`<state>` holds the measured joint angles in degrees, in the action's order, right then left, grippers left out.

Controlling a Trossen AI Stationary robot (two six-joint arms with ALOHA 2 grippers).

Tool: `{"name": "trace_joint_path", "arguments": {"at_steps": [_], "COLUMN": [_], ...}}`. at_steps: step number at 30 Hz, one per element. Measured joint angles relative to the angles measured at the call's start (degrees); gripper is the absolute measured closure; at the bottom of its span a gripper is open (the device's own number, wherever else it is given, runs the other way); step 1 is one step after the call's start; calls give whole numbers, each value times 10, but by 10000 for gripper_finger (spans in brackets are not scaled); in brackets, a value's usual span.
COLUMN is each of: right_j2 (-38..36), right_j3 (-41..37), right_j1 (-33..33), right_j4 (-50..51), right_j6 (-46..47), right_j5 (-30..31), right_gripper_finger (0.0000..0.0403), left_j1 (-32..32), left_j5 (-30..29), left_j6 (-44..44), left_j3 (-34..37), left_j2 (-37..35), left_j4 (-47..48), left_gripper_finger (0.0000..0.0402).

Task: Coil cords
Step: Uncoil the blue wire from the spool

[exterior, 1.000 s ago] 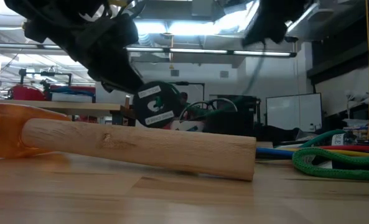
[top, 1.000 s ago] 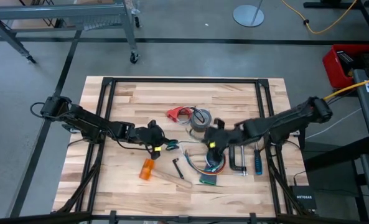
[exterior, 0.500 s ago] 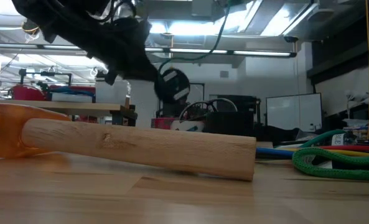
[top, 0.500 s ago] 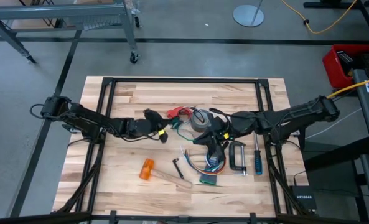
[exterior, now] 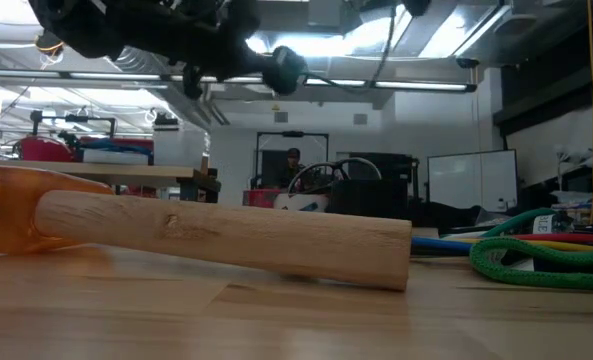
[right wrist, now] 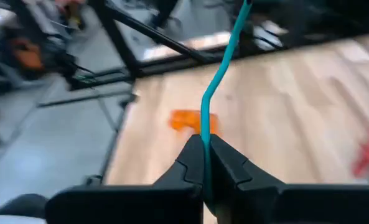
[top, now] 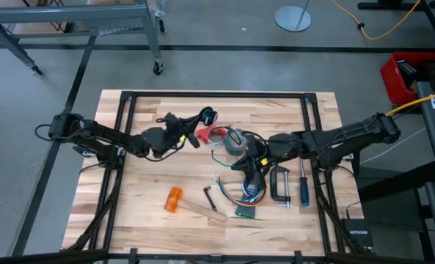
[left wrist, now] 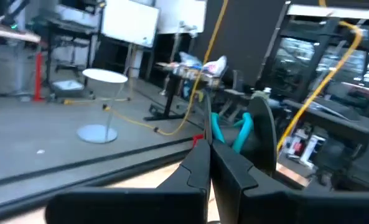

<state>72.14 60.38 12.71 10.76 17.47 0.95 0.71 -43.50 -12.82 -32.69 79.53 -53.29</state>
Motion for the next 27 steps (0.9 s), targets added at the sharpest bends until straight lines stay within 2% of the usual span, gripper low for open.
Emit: {"name": "trace_joint_path", "arguments": {"at_steps": [4, 6, 8, 13, 17, 24, 27], "right_j2": [-18, -32, -51, -108, -155, -216, -225], "right_j3": [0, 0, 0, 0, 0, 0, 0], "right_j1": [-1, -4, -11, -48, -86, -140, -143], "right_j4": [80, 117, 140, 146, 147, 144, 120], "right_j6": [0, 0, 0, 0, -15, -27, -25], "right_j5": [96, 146, 171, 175, 175, 175, 172], "right_gripper_finger": [396, 396, 396, 396, 396, 396, 396], "left_j1": [10, 18, 28, 55, 78, 99, 105], "left_j5": [36, 55, 74, 90, 96, 209, 226], "left_j6": [3, -2, -7, -17, -16, -9, -27], "left_j3": [0, 0, 0, 0, 0, 0, 0], "left_j2": [-22, -35, -49, -85, -94, -95, -95], "left_j4": [24, 58, 108, 233, 278, 313, 352], "left_gripper_finger": [401, 401, 401, 401, 401, 401, 401]}}
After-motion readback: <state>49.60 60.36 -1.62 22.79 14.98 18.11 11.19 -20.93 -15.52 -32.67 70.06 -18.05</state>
